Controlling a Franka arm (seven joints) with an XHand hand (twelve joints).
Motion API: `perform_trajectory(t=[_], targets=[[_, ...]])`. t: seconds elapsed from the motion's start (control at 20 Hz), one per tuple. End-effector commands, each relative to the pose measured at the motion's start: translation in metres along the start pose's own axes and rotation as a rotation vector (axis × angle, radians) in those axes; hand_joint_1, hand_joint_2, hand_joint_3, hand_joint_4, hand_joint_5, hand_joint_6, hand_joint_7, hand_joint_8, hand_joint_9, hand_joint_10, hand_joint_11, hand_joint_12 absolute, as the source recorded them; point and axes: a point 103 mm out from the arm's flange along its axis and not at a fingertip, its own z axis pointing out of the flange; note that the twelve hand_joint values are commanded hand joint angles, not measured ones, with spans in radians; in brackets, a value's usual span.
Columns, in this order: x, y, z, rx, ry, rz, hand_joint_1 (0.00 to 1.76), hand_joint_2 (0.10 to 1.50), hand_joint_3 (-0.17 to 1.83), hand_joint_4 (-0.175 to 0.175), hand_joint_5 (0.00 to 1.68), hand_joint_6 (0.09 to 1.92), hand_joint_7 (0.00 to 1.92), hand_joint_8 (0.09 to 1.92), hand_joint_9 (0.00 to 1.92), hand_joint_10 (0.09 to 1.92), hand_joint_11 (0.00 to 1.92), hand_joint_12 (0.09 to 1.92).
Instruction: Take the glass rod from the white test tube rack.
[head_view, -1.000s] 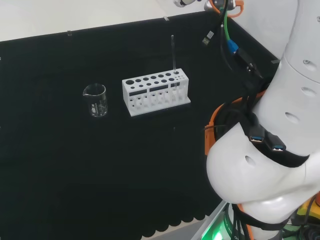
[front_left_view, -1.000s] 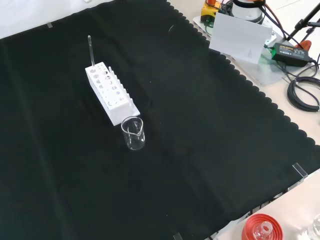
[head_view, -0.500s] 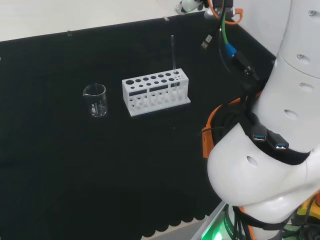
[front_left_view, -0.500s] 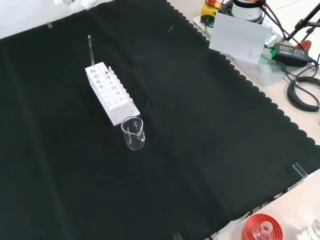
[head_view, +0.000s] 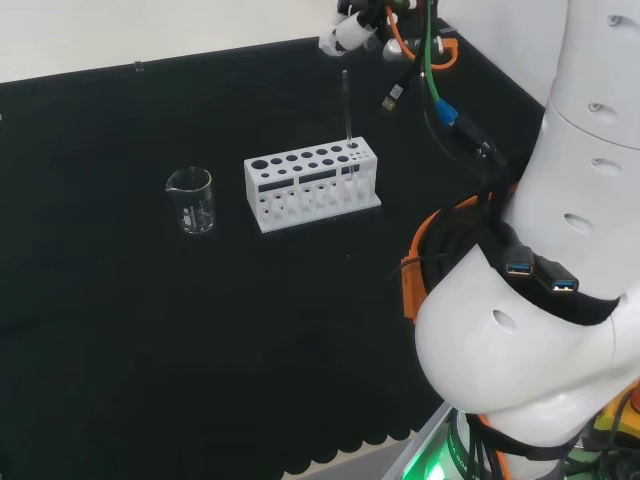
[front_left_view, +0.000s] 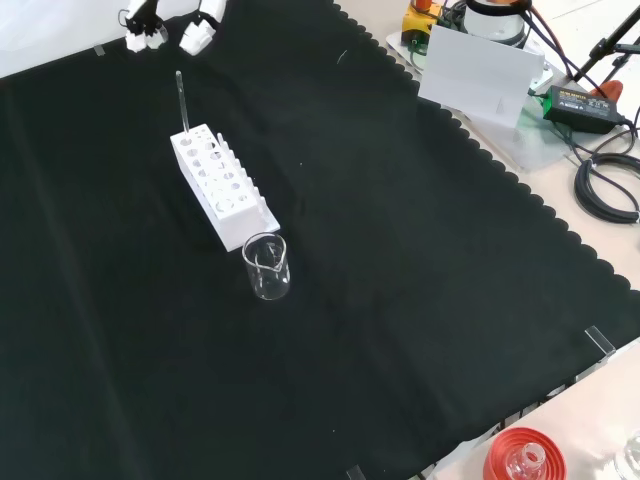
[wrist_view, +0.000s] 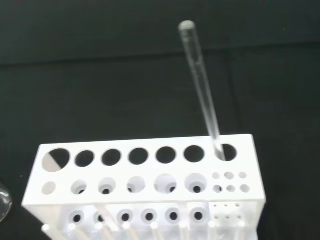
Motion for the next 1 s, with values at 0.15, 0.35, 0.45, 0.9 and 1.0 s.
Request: perform_trajectory(t=[0.15, 0.35, 0.45, 0.9, 1.0], targets=[[0.014, 0.0, 0.009, 0.02, -0.03, -0.046, 0.62, 0.89, 0.48, -0.145, 0.41, 0.8, 0.81, 0.85, 0.97, 0.75, 0.84, 1.24], [0.01, 0.003, 0.013, 0.031, -0.038, -0.06, 0.61, 0.89, 0.48, -0.152, 0.42, 0.82, 0.83, 0.85, 0.98, 0.75, 0.85, 1.24], [0.011, 0.003, 0.013, 0.028, -0.043, -0.059, 0.6, 0.89, 0.48, -0.152, 0.42, 0.82, 0.83, 0.85, 0.98, 0.75, 0.84, 1.24], [-0.003, 0.011, 0.027, 0.057, -0.015, -0.072, 0.59, 0.9, 0.48, -0.154, 0.44, 0.85, 0.85, 0.84, 0.97, 0.75, 0.83, 1.25], [-0.005, 0.012, 0.029, 0.057, -0.021, -0.068, 0.59, 0.89, 0.48, -0.154, 0.44, 0.85, 0.85, 0.84, 0.97, 0.75, 0.83, 1.25]])
